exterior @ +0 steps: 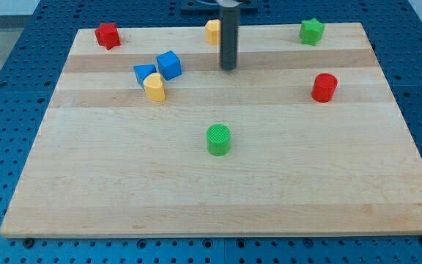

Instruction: Move the cube above the triangle

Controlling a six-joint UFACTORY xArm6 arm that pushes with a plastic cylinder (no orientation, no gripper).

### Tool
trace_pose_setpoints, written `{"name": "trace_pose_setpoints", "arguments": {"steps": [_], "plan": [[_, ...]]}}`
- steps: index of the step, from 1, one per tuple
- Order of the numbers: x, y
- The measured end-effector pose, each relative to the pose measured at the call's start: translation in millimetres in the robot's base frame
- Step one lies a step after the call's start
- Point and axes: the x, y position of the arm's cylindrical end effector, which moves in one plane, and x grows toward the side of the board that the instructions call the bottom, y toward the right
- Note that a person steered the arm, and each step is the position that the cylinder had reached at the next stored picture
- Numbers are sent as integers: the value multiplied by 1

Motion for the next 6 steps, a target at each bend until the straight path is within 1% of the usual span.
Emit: {"name": "trace_pose_setpoints", "arguments": {"steps": [1,3,4,6], "plan": [[4,-39],[4,-93],[-5,-104],[-33,-103]]}}
